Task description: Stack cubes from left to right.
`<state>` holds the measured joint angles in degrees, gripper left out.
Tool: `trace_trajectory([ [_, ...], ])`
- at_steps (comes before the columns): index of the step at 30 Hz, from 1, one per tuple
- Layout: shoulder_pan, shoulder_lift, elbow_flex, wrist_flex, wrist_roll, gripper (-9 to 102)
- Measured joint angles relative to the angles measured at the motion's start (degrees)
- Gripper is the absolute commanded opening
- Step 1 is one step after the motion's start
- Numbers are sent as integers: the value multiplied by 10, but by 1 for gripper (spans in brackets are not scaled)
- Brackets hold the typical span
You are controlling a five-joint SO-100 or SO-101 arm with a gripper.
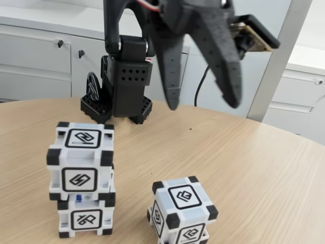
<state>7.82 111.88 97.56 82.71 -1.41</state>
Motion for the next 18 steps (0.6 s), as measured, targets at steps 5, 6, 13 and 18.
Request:
trace_trajectory([
  [5, 4, -100, 0, -1, 14, 44],
  [6, -1, -125, 0, -3, 14, 44],
  [13, 3, -228, -14, -22, 1, 44],
  [18, 5, -234, -28, -65, 0, 44],
])
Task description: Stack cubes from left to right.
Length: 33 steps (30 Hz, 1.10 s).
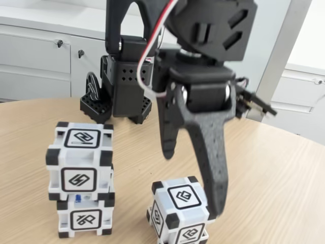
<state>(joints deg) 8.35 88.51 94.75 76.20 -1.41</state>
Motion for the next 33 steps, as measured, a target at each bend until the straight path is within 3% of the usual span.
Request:
trace_trajectory([
  [22, 0, -134, -54, -11, -22, 41],
  [33, 0, -170, -54, -62, -25, 24],
])
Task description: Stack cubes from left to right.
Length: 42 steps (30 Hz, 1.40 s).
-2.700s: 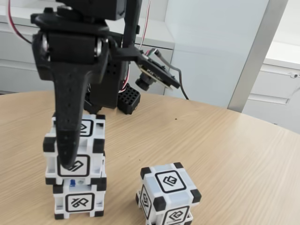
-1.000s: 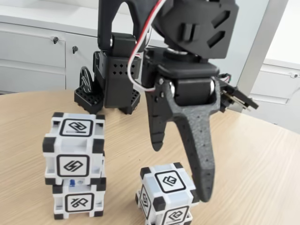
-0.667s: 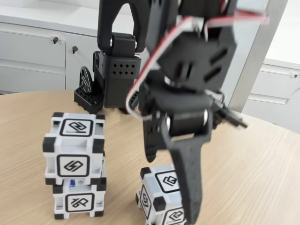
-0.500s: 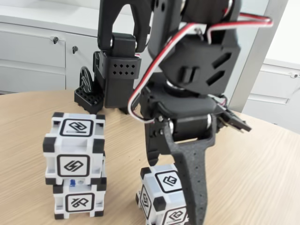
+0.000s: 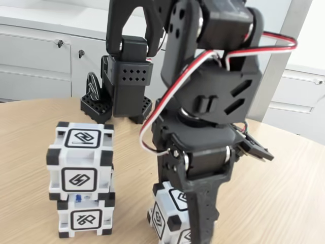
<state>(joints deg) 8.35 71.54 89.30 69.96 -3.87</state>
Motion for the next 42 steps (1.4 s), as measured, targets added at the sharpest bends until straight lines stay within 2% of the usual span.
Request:
trace_trajectory([
  [5, 0, 0, 0, -2, 0, 16],
  [17, -1, 18, -2, 1, 9, 15],
  [29, 2, 301, -1, 6, 54, 16],
  [35, 11, 396, -1, 99, 56, 16],
  [42, 86, 414, -91, 189, 33, 18],
])
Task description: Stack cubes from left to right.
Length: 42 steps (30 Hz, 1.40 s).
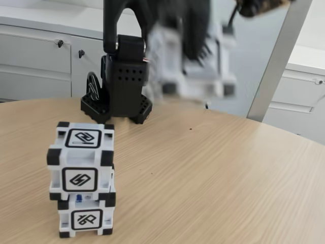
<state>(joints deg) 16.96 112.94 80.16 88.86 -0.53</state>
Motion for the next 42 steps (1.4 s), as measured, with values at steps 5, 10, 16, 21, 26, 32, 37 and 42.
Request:
trace_trajectory([
  [5, 49, -24, -62, 70, -51, 18],
  [10, 55, -94, -80, 89, -62, 17],
  [16, 72, -139, -80, 92, -67, 17],
  [21, 137, -141, -80, 92, -91, 18],
  [26, 162, -142, -80, 92, -110, 17],
  [32, 163, -146, -81, 92, -129, 17],
  [37, 163, -171, -81, 92, -144, 17],
  [42, 163, -183, -81, 92, -153, 17],
])
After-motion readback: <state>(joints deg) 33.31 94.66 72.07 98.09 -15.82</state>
